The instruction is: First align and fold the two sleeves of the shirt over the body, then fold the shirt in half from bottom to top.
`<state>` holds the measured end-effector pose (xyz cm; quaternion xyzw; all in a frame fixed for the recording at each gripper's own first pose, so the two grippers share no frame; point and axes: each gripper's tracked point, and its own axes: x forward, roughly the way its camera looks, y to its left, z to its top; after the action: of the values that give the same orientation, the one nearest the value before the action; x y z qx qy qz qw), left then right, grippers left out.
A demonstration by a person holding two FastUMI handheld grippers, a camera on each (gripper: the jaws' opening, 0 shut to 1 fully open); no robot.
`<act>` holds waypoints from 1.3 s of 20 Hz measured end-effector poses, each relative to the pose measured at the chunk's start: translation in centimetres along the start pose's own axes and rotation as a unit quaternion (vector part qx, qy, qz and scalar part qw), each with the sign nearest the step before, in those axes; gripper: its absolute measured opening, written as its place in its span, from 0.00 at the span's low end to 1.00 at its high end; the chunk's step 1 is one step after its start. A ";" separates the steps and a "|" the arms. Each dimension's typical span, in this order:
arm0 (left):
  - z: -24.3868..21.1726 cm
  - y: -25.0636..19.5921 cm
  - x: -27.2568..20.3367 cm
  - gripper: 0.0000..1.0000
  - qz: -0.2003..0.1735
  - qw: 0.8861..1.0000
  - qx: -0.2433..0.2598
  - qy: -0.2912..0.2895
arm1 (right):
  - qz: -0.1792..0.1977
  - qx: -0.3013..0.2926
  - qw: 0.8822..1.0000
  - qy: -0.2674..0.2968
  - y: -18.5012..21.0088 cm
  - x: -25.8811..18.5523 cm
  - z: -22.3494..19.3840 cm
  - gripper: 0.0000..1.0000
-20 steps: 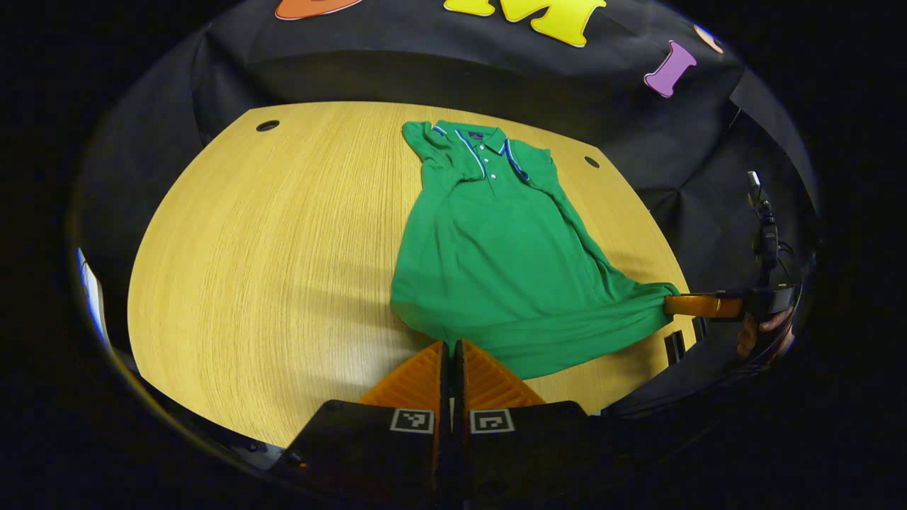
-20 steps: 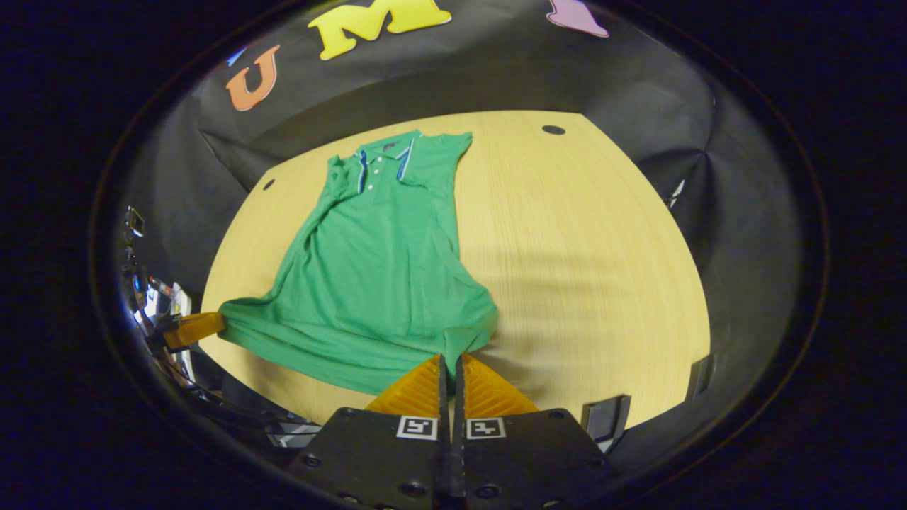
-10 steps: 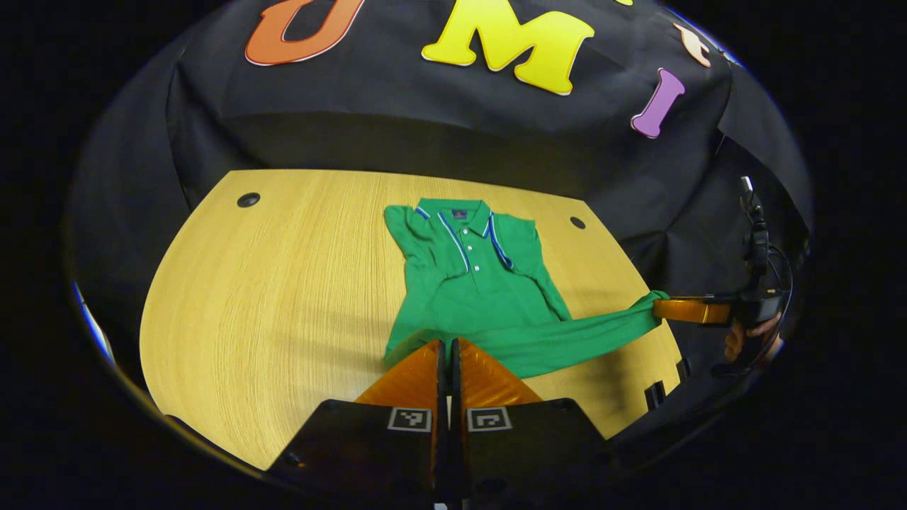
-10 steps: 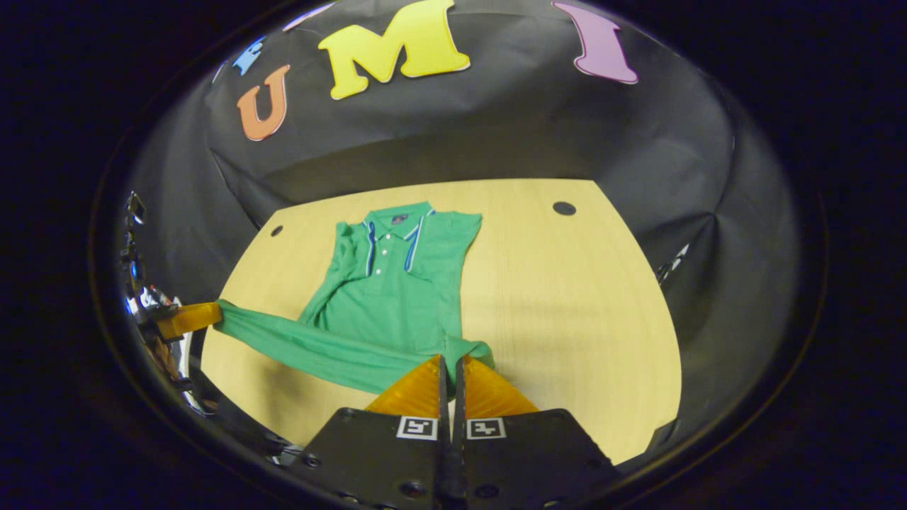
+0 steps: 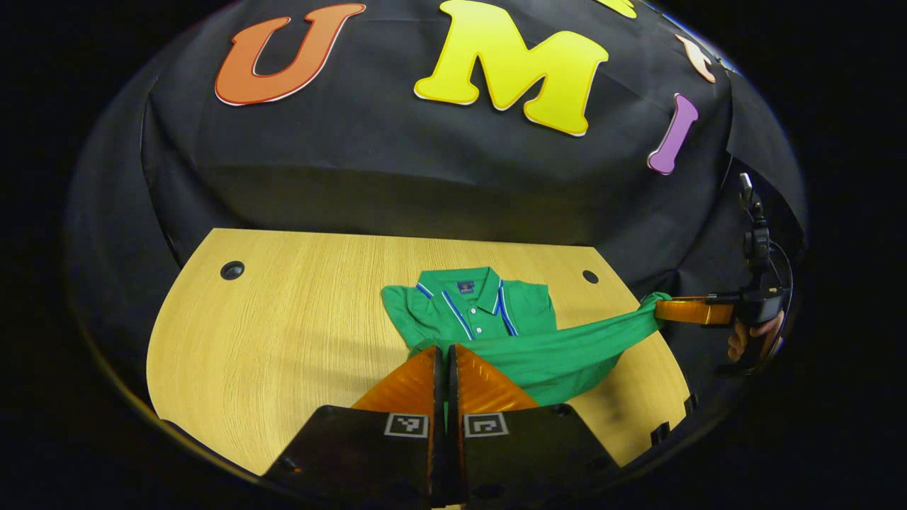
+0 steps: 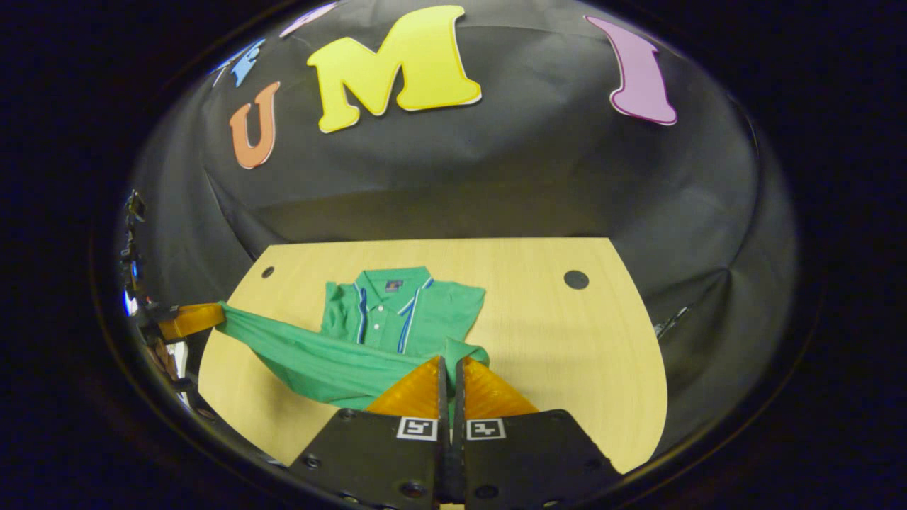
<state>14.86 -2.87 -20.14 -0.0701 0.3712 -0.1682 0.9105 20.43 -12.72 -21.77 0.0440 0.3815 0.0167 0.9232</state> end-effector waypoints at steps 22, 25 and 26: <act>-0.8 9.2 24.0 0.07 0.060 0.997 -0.033 0.019 | -0.007 -0.027 0.999 0.034 -2.7 25.6 4.5 0.02; -0.9 9.3 24.7 0.15 0.085 0.995 -0.038 0.028 | -0.029 -0.039 0.998 0.028 -2.6 26.0 3.9 0.12; -0.3 9.2 24.5 0.23 0.095 0.995 -0.039 0.018 | -0.032 -0.041 0.998 0.021 -2.6 25.6 4.1 0.13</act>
<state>33.33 -3.04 -38.66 -0.0671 0.3986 -0.0679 0.9122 41.45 -13.92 -37.07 -0.0063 0.4007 0.0036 0.9162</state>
